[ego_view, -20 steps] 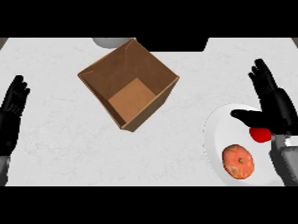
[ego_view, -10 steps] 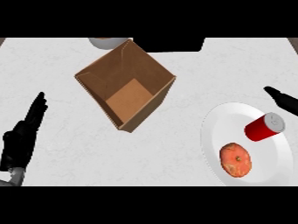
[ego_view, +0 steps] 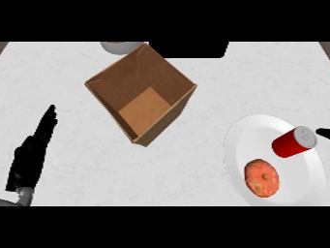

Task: Pick the can from the plate and place it in the cardboard box

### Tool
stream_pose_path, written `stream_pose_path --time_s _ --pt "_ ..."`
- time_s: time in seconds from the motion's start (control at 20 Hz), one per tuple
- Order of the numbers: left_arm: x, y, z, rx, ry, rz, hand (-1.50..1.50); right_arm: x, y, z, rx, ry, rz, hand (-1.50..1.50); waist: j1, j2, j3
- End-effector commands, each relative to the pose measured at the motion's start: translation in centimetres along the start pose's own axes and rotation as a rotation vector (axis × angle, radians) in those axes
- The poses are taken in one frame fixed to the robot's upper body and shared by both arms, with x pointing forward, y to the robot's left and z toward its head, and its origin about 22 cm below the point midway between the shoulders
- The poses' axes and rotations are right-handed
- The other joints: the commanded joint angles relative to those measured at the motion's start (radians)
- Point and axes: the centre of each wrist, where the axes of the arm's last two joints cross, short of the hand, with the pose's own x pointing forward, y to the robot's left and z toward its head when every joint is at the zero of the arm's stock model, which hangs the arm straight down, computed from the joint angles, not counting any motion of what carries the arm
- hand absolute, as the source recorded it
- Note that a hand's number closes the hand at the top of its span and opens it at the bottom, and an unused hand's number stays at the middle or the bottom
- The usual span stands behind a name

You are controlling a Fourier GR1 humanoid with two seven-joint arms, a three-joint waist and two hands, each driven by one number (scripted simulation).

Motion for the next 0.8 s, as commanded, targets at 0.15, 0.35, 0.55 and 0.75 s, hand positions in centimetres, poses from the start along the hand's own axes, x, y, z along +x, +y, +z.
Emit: stream_pose_path --time_s 0.15,0.35,0.55,0.75 --pt "0.5 -0.1 -0.5 -0.016 -0.007 0.003 0.00 2.5 -2.6 0.1 0.387 0.182 0.376 -1.50 0.006 0.003 -0.003" --pt "0.5 -0.3 0.0 -0.023 0.009 0.012 0.00 5.4 -2.7 0.8 0.551 0.255 0.437 -1.50 0.010 0.001 0.000" --pt "0.5 1.1 -1.1 -0.019 -0.001 -0.007 0.00 8.5 -0.2 1.8 0.601 0.308 0.430 -1.50 0.019 0.004 0.002" --pt "-0.1 -1.3 0.0 -0.004 -0.009 -0.008 0.00 8.4 1.3 2.8 0.575 0.348 0.440 -1.50 0.014 0.003 0.003"
